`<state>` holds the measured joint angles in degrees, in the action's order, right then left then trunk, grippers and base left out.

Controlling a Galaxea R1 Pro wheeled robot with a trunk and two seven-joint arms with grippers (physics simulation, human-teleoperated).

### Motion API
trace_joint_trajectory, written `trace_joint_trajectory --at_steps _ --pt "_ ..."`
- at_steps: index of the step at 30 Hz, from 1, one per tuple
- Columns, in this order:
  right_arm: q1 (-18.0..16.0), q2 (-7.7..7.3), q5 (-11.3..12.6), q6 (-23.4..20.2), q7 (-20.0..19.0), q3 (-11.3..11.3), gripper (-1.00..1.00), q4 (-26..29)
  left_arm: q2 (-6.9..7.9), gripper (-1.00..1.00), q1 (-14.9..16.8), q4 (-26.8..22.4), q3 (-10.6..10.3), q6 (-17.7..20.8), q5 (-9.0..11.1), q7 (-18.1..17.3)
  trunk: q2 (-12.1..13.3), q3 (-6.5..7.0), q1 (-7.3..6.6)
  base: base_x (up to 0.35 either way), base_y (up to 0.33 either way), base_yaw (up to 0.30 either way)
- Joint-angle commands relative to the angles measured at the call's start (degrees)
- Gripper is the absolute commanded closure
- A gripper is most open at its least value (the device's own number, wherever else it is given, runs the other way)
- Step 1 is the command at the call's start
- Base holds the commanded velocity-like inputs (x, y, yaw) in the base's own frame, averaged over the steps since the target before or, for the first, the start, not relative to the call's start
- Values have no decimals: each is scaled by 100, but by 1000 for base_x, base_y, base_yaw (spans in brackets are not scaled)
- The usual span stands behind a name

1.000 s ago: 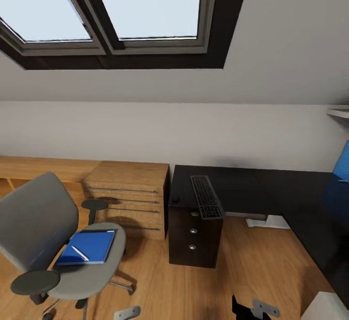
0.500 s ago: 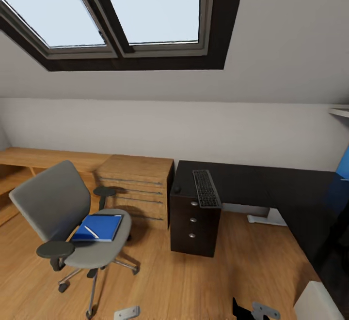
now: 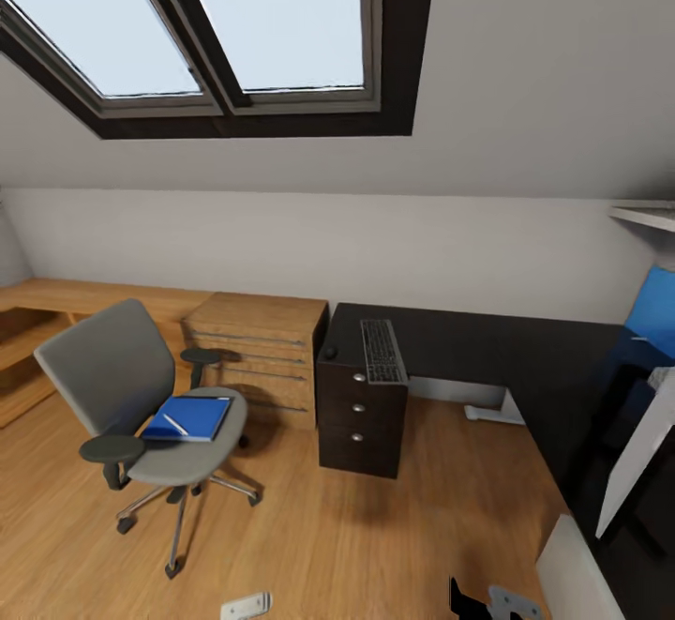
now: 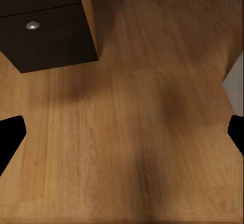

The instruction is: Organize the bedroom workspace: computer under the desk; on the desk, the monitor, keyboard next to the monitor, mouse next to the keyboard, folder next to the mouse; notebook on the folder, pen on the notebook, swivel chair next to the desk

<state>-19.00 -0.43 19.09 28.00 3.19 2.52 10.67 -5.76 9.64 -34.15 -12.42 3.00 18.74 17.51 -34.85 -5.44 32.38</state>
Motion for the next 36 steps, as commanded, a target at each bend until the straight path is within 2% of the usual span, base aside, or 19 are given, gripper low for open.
trace_joint_trajectory --at_steps 1,6,9,10,12,16,17,20,21,24,25,29,30,35,36 --pt "-5 -1 16 29 24 29 -100 -4 5 -100 3 -13 -33 25 38 50 -10 -11 -1 -292 -178 1" --pt "-6 4 -16 96 22 39 -100 -11 21 -100 3 -245 -28 -53 40 39 -10 -11 -1 -294 -176 0" --pt "-6 6 -69 95 18 75 -100 15 43 -100 3 -743 -19 -75 46 37 -10 -11 -1 -295 -175 0" --pt "-7 10 -109 94 17 98 -100 33 55 -100 3 -1044 -18 -23 49 40 -10 -11 -1 -295 -175 0" --pt "-7 14 -161 91 16 122 -100 73 60 -100 3 -1330 -20 100 46 47 -10 -11 -1 -295 -175 0" --pt "-7 58 -329 56 41 162 -100 481 64 -100 3 -2024 -19 693 38 59 -10 -11 -1 -295 -175 0" --pt "-7 70 -394 -3 59 171 -100 796 68 -100 3 -2342 -16 986 38 62 -10 -11 -1 -294 -175 0" --pt "-7 84 -479 -246 115 179 -100 1325 73 -100 3 -2850 -3 1399 38 65 -10 -11 -1 -294 -175 0" --pt "-7 91 -532 -560 193 182 -100 1699 77 -100 3 -3192 10 1635 40 66 -10 -11 -1 -295 -175 0" --pt "-7 108 -603 -1230 394 190 -100 2376 80 -100 3 -3690 25 1939 45 67 -10 -11 -1 -295 -175 0" --pt "-7 137 -643 -1754 565 202 -100 2914 82 -100 3 -4008 31 2134 47 67 -10 -11 -1 -295 -175 0" --pt "-7 270 -748 -2893 956 324 -100 4043 79 -100 0 -4537 35 2539 51 69 -10 -11 -1 -295 -175 0" --pt "-7 342 -801 -3481 1150 444 -100 4589 77 -100 -2 -4728 36 2710 56 69 -10 -11 -1 -295 -175 0" --pt "-4 452 -837 -4831 1565 713 -100 5818 76 -100 0 -4969 37 2929 60 68 -10 -11 -1 -294 -175 0" --pt "0 472 -820 -5294 1662 767 -100 6197 80 -100 -2 -5007 37 2966 56 68 -10 -11 -1 -295 -175 0"
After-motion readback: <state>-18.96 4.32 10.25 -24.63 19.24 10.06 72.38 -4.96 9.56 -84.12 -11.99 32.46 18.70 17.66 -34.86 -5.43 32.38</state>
